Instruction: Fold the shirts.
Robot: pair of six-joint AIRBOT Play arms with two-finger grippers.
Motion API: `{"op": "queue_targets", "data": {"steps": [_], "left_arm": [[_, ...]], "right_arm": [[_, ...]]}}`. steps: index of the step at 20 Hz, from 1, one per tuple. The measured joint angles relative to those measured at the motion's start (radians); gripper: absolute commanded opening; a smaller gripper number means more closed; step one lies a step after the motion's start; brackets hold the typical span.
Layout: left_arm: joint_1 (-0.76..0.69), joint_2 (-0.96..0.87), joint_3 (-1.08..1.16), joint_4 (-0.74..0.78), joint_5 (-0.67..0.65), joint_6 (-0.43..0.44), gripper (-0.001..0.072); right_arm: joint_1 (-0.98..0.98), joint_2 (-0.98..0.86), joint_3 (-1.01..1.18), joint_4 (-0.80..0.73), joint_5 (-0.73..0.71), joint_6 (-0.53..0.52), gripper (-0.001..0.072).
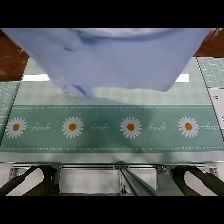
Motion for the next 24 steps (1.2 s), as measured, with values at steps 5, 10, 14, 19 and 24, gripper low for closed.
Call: {"op": "queue_targets", "data": {"steps": [5,10,14,19,24], "left_arm": [[0.023,0.164,0.167,0.294,-0.085,-0.103,0.002],[-0.214,0.353,0.2,0.64,-0.111,-0.157,0.002],[-0.436,0.426,0.18,0.877,-0.217,-0.191,0.0021],[-0.517,0.431,-0.047,1.02,-0.272,-0.215,0.0021],[-0.533,0.286,-0.34,1.062,-0.023,-0.301,0.0021]], "right_arm": [[0.0,0.231,0.077,-0.154,0.043,0.05,0.0023],[0.001,0.379,0.092,-0.382,0.189,0.132,0.0023],[0.004,0.418,0.083,-0.448,0.331,0.169,0.0023],[0.005,0.428,-0.106,-0.475,0.405,0.194,0.0023],[0.005,0.338,-0.451,-0.443,0.22,0.172,0.0023]]}}
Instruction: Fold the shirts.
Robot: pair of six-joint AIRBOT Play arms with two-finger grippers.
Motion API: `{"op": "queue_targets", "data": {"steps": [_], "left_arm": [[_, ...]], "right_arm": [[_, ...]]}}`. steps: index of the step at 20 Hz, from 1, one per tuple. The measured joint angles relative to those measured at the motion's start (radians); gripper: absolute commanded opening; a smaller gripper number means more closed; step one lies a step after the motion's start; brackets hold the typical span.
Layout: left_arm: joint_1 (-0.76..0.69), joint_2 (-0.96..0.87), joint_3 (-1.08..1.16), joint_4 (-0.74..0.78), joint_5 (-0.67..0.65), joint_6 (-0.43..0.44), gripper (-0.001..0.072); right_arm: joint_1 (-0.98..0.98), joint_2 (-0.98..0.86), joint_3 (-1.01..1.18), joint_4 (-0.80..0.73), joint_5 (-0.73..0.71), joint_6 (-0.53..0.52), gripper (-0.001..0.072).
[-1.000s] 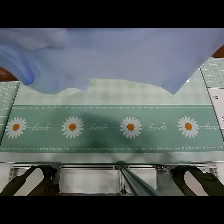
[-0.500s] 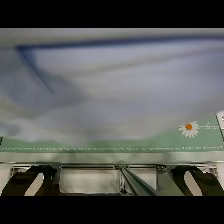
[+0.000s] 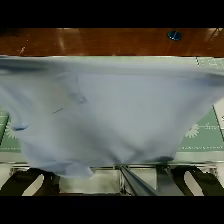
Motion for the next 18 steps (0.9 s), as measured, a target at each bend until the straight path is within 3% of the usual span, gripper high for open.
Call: {"op": "queue_targets", "data": {"steps": [4,9,14,18], "left_arm": [[-0.002,-0.266,-0.059,0.004,0.158,-0.045,0.0021],[-0.003,-0.633,0.057,-0.014,0.286,-0.097,0.0021],[-0.004,-0.9,0.226,-0.084,0.315,-0.133,0.0022],[0.008,-0.969,0.288,-0.137,0.3,-0.108,0.0022]], "right_arm": [[0.0,-0.24,-0.097,0.089,-0.204,-0.073,0.0023],[0.0,-0.628,0.0,0.194,-0.383,-0.132,0.0023],[0.0,-0.936,0.2,0.251,-0.423,-0.143,0.0023],[-0.019,-1.014,0.269,0.266,-0.364,-0.148,0.0023]]}}
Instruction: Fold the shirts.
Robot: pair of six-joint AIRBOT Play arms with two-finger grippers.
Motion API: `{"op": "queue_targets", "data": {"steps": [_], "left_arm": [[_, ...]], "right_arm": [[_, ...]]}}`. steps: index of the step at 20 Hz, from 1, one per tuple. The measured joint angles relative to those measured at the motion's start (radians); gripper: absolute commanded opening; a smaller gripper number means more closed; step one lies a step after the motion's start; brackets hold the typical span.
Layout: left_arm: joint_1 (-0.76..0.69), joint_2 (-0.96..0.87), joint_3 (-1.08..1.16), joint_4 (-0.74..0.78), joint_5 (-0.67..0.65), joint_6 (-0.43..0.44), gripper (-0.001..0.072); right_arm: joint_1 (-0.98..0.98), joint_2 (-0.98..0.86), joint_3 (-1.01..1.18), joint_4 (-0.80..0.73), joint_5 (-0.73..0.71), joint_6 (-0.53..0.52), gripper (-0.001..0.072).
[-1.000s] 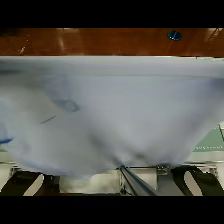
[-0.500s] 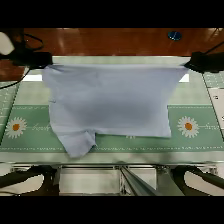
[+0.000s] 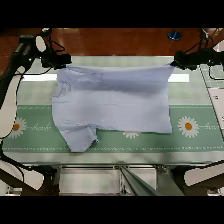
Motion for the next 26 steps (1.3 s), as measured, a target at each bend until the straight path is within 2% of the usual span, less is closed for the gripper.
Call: {"op": "queue_targets", "data": {"steps": [6,11,12,13,14,18,21,24,26], "left_arm": [[0.013,-0.04,-0.056,-0.028,-0.117,0.095,0.0022],[0.015,-0.061,-0.125,-0.032,-0.18,0.114,0.0022],[0.016,-0.061,-0.129,-0.034,-0.196,0.116,0.0068],[0.016,-0.062,-0.132,-0.039,-0.216,0.117,0.0309],[0.018,-0.063,-0.134,-0.039,-0.247,0.119,0.0505],[0.042,-0.04,-0.123,-0.042,-0.41,0.119,0.0508],[0.077,0.052,-0.155,-0.045,-0.489,0.126,0.0506],[0.163,0.208,-0.283,-0.08,-0.503,0.138,0.0506],[0.262,0.336,-0.439,-0.188,-0.462,0.148,0.0507]], "right_arm": [[-0.032,-0.02,-0.058,-0.032,0.178,-0.031,0.0023],[-0.034,-0.022,-0.172,-0.024,0.22,-0.042,0.0029],[-0.031,-0.023,-0.185,-0.031,0.226,-0.043,0.0172],[-0.029,-0.023,-0.193,-0.033,0.232,-0.042,0.0425],[-0.028,-0.019,-0.2,-0.037,0.241,-0.035,0.0415],[-0.048,0.037,-0.213,-0.085,0.304,-0.011,0.0415],[-0.093,0.153,-0.28,-0.165,0.321,0.017,0.0415],[-0.161,0.335,-0.492,-0.171,0.24,0.035,0.0414],[-0.192,0.481,-0.687,-0.055,0.17,-0.008,0.0414]]}}
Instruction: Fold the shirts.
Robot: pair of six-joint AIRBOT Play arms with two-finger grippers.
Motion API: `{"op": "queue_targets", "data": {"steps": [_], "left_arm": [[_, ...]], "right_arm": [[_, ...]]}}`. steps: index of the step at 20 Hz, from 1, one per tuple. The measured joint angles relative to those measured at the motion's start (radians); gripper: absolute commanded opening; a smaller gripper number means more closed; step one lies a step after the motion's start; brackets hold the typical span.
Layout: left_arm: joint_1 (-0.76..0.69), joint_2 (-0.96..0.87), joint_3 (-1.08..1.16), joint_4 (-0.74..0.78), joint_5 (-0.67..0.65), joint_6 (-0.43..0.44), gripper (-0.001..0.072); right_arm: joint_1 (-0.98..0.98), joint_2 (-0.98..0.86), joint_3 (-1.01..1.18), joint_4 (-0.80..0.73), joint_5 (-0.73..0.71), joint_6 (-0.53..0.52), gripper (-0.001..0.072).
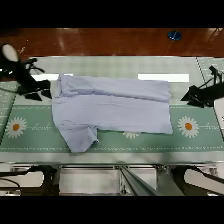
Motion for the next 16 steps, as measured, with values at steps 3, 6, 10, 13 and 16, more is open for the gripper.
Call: {"op": "queue_targets", "data": {"steps": [3,6,10,13,16], "left_arm": [[0.146,0.16,-0.292,-0.209,0.068,0.061,0.0508],[0.232,0.246,-0.546,-0.289,0.117,0.127,0.0508],[0.24,0.285,-0.749,-0.315,0.217,0.148,0.0508],[0.196,0.294,-0.824,-0.378,0.315,0.139,0.0507],[0.121,0.291,-0.852,-0.446,0.404,0.126,0.0468]], "right_arm": [[-0.006,0.18,-0.235,0.196,-0.093,-0.093,0.0414],[-0.003,0.28,-0.357,0.305,-0.135,-0.145,0.0414],[-0.037,0.325,-0.406,0.404,-0.154,-0.173,0.0414],[-0.108,0.336,-0.414,0.434,-0.142,-0.183,0.0414],[-0.181,0.34,-0.417,0.373,-0.118,-0.177,0.0414]]}}
